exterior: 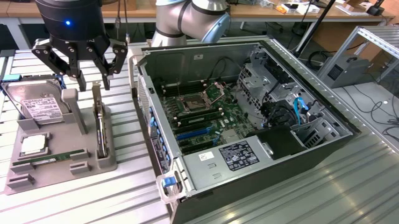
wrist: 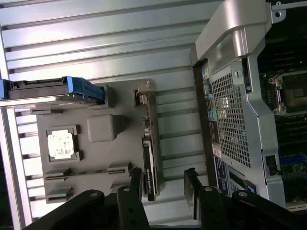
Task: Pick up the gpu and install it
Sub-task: 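Pick up the gpu and move the gpu toward the slot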
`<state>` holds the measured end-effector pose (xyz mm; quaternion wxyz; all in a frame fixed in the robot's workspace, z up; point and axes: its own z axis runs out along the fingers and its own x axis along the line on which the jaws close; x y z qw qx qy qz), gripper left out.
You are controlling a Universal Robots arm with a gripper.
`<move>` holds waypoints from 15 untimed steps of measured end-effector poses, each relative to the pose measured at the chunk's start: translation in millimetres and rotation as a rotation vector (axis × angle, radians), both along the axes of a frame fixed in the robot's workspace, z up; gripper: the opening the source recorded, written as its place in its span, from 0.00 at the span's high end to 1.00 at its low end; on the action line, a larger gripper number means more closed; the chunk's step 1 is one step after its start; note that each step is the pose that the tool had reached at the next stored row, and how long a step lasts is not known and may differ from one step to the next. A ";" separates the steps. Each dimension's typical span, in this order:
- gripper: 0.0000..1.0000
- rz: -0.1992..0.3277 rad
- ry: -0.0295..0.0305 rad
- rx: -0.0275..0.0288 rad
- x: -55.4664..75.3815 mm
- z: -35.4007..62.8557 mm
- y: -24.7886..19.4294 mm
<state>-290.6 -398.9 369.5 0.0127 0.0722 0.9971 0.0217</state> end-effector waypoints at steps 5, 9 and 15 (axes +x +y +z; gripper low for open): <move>0.52 0.000 -0.0001 0.0000 -0.3 -1.7 0.0; 0.52 0.000 -0.0001 0.0001 -0.9 -3.6 0.0; 0.52 0.000 0.0000 0.0001 -0.9 -7.0 0.0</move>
